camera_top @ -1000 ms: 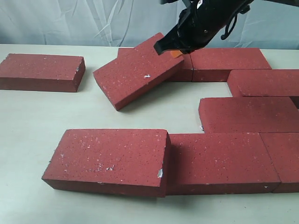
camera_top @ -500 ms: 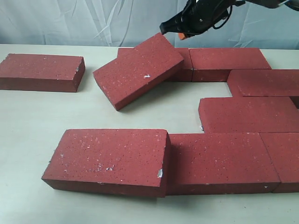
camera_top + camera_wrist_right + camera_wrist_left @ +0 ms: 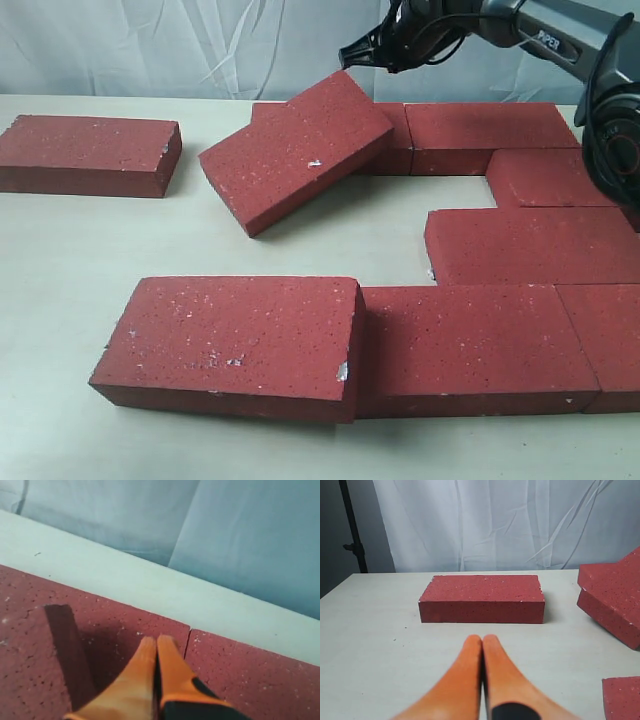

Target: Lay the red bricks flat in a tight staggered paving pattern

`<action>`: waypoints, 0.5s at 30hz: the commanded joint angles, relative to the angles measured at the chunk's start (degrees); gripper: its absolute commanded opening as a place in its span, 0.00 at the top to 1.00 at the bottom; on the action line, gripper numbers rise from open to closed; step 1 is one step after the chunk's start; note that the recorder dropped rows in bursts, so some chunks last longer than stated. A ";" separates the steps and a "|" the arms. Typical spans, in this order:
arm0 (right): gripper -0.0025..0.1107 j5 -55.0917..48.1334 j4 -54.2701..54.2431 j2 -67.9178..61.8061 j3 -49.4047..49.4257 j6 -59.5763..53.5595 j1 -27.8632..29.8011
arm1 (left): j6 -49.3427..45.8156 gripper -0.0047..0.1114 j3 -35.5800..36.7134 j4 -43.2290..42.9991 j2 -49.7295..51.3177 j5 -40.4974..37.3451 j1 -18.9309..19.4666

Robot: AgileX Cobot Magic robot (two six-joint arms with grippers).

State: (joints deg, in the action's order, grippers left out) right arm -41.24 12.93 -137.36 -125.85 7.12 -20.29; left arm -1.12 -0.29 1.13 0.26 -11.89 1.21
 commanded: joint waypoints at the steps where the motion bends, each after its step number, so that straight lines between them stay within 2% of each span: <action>1: 0.98 -0.34 0.62 -1.72 -0.81 0.92 0.31 | 0.53 0.96 0.29 -0.35 -0.26 0.70 -0.15; 8: 0.98 -4.63 -5.81 -2.51 -0.71 -0.02 0.31 | 0.53 0.96 0.29 -0.35 -0.26 0.70 -0.15; 12: 0.98 -9.47 -13.87 -2.51 -0.71 -7.83 0.31 | 0.53 0.96 0.29 -0.35 -0.26 0.70 -0.15; 15: 0.98 -12.51 -18.59 -2.51 -0.71 -9.00 0.20 | 0.53 0.96 0.29 -0.35 -0.26 0.70 -0.15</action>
State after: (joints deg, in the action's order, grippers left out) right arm -51.72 -2.82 -140.23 -126.11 -0.46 -20.29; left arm -1.12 -0.29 1.13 0.26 -11.89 1.21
